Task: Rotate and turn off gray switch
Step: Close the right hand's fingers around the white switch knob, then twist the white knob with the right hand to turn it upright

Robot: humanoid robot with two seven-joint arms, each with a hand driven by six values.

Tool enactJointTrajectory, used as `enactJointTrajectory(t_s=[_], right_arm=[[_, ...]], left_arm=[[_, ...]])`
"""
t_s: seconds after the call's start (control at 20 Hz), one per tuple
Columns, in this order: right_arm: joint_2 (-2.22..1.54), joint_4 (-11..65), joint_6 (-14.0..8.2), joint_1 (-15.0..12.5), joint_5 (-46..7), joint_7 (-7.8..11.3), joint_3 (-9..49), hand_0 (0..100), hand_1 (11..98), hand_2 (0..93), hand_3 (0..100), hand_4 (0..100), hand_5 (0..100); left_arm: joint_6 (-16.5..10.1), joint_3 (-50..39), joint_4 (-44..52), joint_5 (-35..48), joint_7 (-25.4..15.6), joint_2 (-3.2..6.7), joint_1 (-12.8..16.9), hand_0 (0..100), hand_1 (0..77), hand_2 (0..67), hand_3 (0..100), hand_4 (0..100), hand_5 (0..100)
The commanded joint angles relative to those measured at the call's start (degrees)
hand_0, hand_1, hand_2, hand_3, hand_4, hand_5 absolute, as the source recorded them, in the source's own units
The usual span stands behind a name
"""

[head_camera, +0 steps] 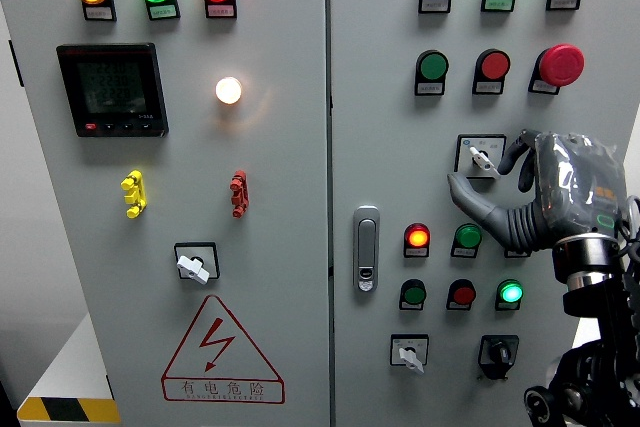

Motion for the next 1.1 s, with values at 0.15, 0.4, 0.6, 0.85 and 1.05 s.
enactJointTrajectory(t_s=[0.15, 0.4, 0.6, 0.85, 1.05], right_arm=[[0.00, -1.37, 0.00, 1.13, 0.00, 0.00, -0.97, 0, 34.4, 70.8, 92, 97, 100], [0.09, -1.64, -0.44, 1.31, 0.00, 0.00, -0.97, 5, 34.0, 71.1, 92, 98, 100], [0.09, -1.64, -0.44, 1.22, 0.00, -0.09, -0.97, 13, 33.3, 71.8, 92, 98, 100], [0.09, -2.07, -0.44, 1.31, 0.00, -0.09, -0.97, 21, 32.5, 72.1, 93, 98, 100], [0.09, -2.25, -0.44, 1.31, -0.09, -0.09, -0.97, 28, 32.5, 72.6, 93, 98, 100]], left_arm=[[0.00, 0.02, 0.00, 0.01, 0.00, 0.00, 0.00, 85, 0.0, 13.4, 19, 8, 11], [0.00, 0.02, 0.00, 0.01, 0.00, 0.00, 0.00, 85, 0.0, 13.4, 19, 8, 11], [0.00, 0.02, 0.00, 0.01, 0.00, 0.00, 0.00, 85, 0.0, 13.4, 19, 8, 11], [0.00, 0.02, 0.00, 0.01, 0.00, 0.00, 0.00, 85, 0.0, 13.4, 19, 8, 11], [0.00, 0.02, 0.00, 0.01, 0.00, 0.00, 0.00, 85, 0.0, 13.4, 19, 8, 11]])
